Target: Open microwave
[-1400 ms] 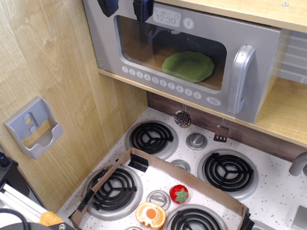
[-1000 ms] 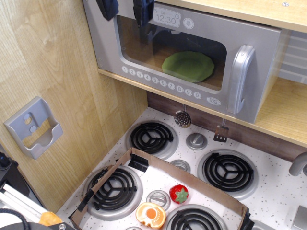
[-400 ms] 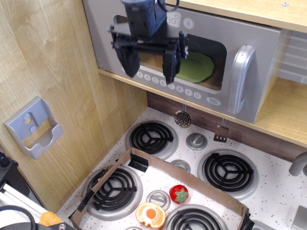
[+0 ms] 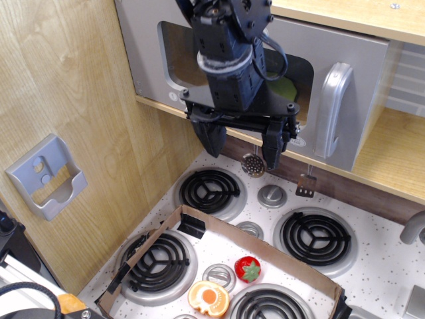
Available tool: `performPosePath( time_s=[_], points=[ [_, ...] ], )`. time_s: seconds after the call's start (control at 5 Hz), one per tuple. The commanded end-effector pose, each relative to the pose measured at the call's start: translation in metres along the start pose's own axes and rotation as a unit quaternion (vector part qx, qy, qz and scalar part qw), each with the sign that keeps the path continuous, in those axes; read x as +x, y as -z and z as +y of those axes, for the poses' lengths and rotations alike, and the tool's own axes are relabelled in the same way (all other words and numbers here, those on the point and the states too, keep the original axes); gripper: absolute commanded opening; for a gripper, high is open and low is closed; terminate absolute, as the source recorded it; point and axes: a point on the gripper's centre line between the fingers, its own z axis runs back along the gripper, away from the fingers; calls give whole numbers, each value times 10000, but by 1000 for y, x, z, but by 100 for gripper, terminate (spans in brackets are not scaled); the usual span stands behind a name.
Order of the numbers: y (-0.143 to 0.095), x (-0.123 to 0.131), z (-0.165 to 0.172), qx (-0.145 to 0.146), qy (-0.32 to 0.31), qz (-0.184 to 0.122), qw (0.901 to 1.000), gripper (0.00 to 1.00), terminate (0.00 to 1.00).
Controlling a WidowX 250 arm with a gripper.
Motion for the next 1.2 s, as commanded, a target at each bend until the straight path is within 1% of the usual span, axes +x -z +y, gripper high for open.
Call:
performPosePath(
  time_s=[0.0,0.2,0.4,0.6,0.8,1.0],
  points=[
    [-2,8,-36,-188,107,-379,9990,100,0],
    [4,14,-45,-357,184,-489,9980,100,0],
    [9,19,-51,-398,96,-457,9981,100,0],
    [15,34,-51,-486,195,-485,9974,100,0],
    [15,46,-52,-523,435,-570,9961,100,0],
    [10,60,-56,-506,582,-629,9950,100,0]
  ],
)
